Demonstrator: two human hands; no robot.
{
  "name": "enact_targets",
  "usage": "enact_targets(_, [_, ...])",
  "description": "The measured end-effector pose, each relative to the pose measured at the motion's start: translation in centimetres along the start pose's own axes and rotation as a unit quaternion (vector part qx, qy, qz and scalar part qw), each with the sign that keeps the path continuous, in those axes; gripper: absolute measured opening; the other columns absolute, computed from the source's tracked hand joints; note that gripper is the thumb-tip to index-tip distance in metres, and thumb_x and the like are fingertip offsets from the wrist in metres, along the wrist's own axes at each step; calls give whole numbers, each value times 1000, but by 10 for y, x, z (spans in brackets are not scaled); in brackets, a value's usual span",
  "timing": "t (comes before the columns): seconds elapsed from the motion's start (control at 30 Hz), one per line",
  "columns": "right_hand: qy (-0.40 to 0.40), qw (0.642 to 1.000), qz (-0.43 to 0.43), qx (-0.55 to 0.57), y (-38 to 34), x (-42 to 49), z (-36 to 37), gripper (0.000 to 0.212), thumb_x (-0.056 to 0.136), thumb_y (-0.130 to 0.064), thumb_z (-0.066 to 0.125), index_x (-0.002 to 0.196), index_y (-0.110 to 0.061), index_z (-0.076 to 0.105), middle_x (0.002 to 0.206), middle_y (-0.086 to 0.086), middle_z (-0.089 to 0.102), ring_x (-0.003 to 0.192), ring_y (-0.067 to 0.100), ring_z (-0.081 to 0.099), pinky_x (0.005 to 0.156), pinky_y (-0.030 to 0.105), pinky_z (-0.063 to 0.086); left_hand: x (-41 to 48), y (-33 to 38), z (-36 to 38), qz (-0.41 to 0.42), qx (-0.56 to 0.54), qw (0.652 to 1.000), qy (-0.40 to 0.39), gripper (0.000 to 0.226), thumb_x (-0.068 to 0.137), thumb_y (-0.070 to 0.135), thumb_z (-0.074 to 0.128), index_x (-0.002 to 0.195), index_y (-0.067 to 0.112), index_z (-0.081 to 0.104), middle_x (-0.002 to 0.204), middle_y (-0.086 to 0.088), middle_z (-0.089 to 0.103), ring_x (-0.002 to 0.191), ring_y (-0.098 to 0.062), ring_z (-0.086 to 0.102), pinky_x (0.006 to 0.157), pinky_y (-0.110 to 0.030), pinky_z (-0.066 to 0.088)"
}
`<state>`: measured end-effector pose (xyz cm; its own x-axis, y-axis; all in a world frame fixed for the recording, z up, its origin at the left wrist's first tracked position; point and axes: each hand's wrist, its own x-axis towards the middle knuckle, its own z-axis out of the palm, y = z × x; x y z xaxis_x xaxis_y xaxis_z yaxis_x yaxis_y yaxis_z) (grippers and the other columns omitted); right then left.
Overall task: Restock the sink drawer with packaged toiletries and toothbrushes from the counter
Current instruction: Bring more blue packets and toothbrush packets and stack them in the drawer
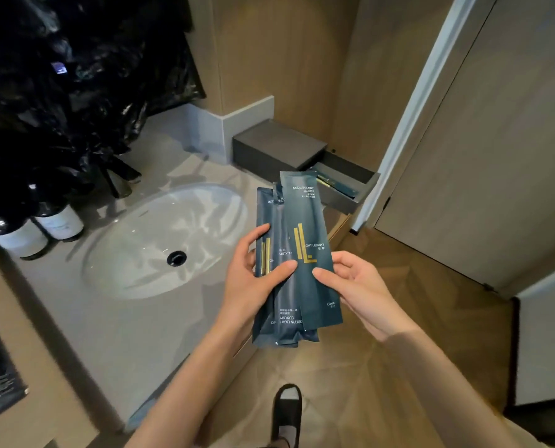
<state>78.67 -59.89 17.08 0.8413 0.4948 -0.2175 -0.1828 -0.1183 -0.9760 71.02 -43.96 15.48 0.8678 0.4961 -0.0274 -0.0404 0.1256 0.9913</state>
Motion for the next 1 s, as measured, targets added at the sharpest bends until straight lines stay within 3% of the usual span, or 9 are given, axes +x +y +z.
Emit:
enact_targets(0.13, [-9, 999, 8, -33, -19, 66, -41, 19, 87, -9, 66, 106, -9, 62, 101, 4, 75, 96, 22, 72, 84, 36, 58, 66, -1, 40, -10, -12, 1000, 11, 64, 69, 10, 83, 117, 44, 56, 115, -2, 68, 98, -17, 69, 86, -45, 57])
enact_targets(0.3, [9, 998, -5, -66, -40, 144, -81, 10, 86, -13, 69, 95, -18, 67, 104, 6, 73, 102, 27, 68, 93, 50, 53, 144, 2, 78, -11, -8, 1000, 21, 64, 71, 8, 83, 119, 40, 56, 111, -3, 70, 97, -16, 70, 86, -44, 57])
enact_targets(0.53, [4, 994, 34, -104, -64, 234, -143, 4, 91, -21, 63, 93, -23, 65, 96, 0, 74, 93, 23, 69, 92, 47, 53, 220, -5, 97, -29, -4, 996, 79, 61, 72, 10, 82, 114, 46, 56, 116, -3, 68, 99, -19, 69, 86, -45, 57])
enact_targets(0.6, [8, 990, 39, -136, -66, 261, -162, 12, 91, -19, 62, 102, -22, 66, 100, -2, 72, 96, 15, 68, 93, 38, 52, 233, -10, 100, -34, -5, 994, 105, 61, 73, 9, 81, 115, 44, 55, 114, -3, 69, 95, -16, 71, 82, -41, 58])
enact_targets(0.67, [-8, 986, 38, -162, -66, 288, -180, 20, 93, -12, 58, 111, -16, 66, 91, -8, 70, 77, -5, 67, 72, 12, 50, 245, -15, 103, -32, -2, 991, 131, 62, 73, 9, 81, 118, 41, 54, 112, 0, 69, 93, -14, 71, 79, -38, 59])
enact_targets(0.7, [-23, 983, 44, -178, -67, 300, -188, 22, 93, -10, 56, 113, -15, 65, 87, -9, 69, 66, -9, 64, 60, 7, 46, 250, -18, 105, -32, 0, 989, 146, 63, 72, 9, 81, 120, 40, 54, 111, 2, 69, 93, -12, 71, 78, -36, 59])
enact_targets(0.73, [-41, 979, 55, -192, -68, 312, -195, 23, 94, -9, 54, 112, -18, 65, 86, -8, 69, 62, -9, 63, 55, 7, 44, 255, -21, 109, -33, 0, 986, 162, 64, 72, 8, 81, 121, 38, 54, 110, 5, 69, 92, -10, 71, 78, -34, 58])
enact_targets(0.83, [-112, 961, 87, -238, -71, 345, -213, 23, 94, -11, 53, 108, -25, 64, 89, -7, 69, 68, 0, 64, 60, 14, 47, 266, -26, 123, -34, -9, 975, 220, 65, 71, 7, 81, 122, 36, 54, 104, 11, 70, 91, -8, 71, 79, -34, 58])
enact_targets(1.0, [-226, 917, 116, -308, -77, 388, -233, 31, 96, -10, 49, 125, -15, 60, 91, -1, 70, 61, 0, 67, 51, 15, 49, 272, -31, 154, -33, -23, 950, 309, 64, 72, 8, 81, 122, 39, 54, 112, -1, 70, 96, -16, 71, 86, -45, 56])
